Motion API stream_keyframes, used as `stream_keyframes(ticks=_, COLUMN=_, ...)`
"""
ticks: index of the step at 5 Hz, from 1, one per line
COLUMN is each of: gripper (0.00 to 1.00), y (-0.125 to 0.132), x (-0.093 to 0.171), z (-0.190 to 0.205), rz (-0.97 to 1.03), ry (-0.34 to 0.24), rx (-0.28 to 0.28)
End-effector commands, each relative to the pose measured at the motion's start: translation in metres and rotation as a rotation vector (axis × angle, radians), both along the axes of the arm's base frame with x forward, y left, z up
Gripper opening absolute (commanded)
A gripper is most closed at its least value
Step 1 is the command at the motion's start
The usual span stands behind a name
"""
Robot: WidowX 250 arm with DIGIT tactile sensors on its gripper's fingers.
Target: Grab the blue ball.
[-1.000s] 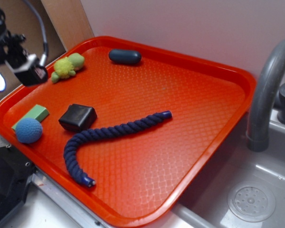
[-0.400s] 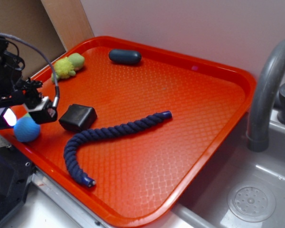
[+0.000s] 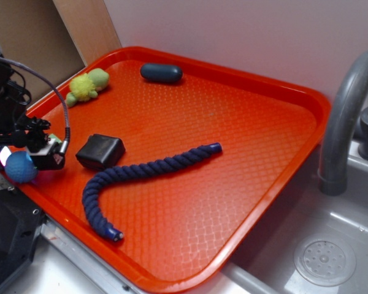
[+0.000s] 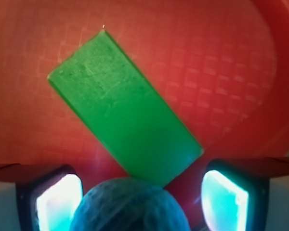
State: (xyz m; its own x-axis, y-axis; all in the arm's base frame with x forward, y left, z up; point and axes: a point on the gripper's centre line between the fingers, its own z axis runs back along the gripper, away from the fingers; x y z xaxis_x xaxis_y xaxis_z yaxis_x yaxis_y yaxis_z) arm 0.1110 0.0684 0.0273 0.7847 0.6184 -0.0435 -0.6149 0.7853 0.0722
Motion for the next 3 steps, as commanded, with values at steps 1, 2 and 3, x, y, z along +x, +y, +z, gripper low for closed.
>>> stream_keyframes(ticks=1, gripper=0.00, y=-0.006, x=-0.005, z=0.000, rz=-0.019, ry=-0.022, rx=-0.021)
stream_keyframes(ticks=2, gripper=0.00, y=-0.010, x=-0.004, z=0.007, rz=-0.047, ry=-0.041, rx=-0.018)
stream_keyframes(ticks=3, gripper=0.00, y=-0.015, x=-0.002, z=0.017, rz=-0.093, ry=-0.074, rx=-0.022)
